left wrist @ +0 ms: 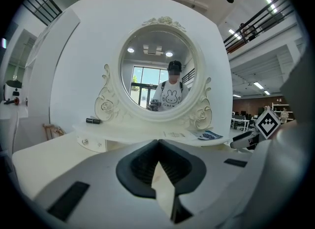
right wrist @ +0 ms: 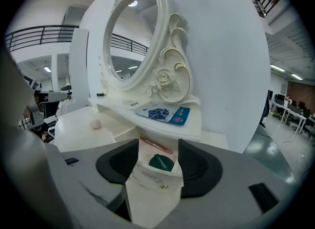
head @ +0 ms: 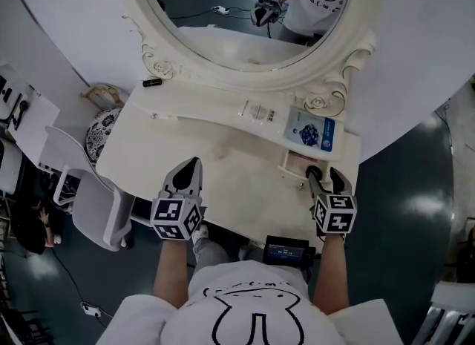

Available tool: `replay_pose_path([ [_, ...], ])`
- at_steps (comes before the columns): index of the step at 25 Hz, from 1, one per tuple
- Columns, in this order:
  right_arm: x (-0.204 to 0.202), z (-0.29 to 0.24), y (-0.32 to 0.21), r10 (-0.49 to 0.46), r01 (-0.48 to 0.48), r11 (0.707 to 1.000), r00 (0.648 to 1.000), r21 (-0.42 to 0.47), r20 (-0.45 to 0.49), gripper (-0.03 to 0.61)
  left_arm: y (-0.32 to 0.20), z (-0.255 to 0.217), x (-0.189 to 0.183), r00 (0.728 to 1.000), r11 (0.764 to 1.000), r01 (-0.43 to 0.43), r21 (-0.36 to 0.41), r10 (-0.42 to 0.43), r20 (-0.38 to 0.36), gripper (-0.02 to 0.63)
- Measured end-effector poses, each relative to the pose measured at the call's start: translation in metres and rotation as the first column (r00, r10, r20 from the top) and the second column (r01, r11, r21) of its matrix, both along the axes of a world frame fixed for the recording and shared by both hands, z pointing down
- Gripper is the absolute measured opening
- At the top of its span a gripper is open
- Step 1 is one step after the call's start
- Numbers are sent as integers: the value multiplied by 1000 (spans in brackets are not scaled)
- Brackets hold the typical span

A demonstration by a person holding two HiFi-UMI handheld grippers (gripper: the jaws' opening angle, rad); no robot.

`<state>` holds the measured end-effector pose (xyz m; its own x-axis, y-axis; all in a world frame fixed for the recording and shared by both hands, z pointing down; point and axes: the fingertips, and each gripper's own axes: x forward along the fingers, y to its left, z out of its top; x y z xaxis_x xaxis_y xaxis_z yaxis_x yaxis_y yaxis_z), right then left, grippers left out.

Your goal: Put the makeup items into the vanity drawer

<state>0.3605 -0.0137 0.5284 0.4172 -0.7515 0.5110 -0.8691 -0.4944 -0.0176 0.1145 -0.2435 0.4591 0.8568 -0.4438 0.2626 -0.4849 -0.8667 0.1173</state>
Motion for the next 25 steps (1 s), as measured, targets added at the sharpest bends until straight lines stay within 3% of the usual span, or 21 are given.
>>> replay_pose_path([
  [14, -35, -19, -29, 166, -164, 985, 985, 43, -37, 229, -70, -9, -16, 992, 993, -117, 26, 118, -36, 31],
  [25, -77, -33, -109, 165, -162, 986, 984, 40, -70, 229, -157, -14, -55, 992, 995, -100, 13, 101, -78, 31],
])
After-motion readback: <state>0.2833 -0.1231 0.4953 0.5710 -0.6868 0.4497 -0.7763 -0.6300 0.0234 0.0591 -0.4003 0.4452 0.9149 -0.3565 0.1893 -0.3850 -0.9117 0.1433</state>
